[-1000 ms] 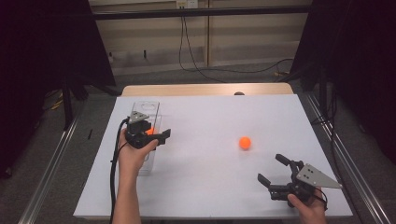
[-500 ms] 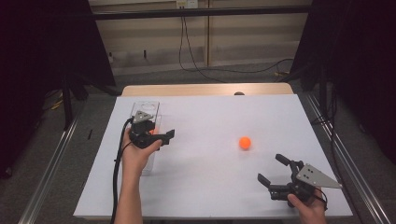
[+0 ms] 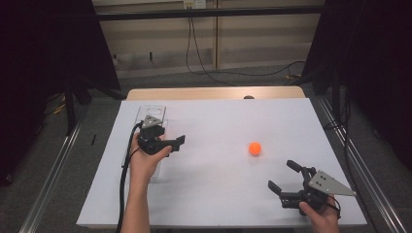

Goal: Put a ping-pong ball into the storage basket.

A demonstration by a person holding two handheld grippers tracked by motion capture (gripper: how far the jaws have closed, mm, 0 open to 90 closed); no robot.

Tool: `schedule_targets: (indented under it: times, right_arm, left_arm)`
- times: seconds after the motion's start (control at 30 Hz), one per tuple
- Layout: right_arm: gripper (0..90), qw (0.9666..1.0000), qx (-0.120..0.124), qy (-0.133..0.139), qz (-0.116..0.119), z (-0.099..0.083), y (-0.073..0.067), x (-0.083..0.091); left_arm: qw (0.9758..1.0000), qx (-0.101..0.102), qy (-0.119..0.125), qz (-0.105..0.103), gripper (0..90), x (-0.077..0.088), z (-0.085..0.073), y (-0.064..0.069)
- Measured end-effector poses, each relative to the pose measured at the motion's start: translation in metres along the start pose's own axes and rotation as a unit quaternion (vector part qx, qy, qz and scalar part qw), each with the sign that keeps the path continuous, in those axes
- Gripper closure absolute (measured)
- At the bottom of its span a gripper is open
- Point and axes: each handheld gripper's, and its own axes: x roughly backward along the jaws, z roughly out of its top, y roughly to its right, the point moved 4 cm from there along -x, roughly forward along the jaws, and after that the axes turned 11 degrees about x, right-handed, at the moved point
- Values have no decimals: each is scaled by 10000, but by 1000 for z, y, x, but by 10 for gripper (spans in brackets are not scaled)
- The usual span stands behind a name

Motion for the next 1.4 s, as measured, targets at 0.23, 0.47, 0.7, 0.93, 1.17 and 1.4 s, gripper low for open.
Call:
schedule_targets:
  times: [0.23,0.47,0.7,0.93,1.17,1.4]
  right_arm:
    - [43,10000,3,-4,5,0,0,0]
    - [43,10000,5,2,9,0,0,0]
    - [42,10000,3,1,7,0,0,0]
    - [43,10000,14,4,11,0,0,0]
    - [42,10000,16,-3,19,0,0,0]
    - [42,10000,5,-3,18,0,-1,-1]
  left_arm:
    - [10000,-31,-39,-36,160,-3,-1,3]
    - [10000,-39,-54,-68,158,-5,-1,7]
    - [9999,-88,-88,-98,156,-8,-2,9]
    - [9998,-101,-75,-124,155,-10,-2,12]
    - [9997,-99,-96,-192,154,-13,-3,16]
    - [9996,-128,-107,-225,152,-16,-3,20]
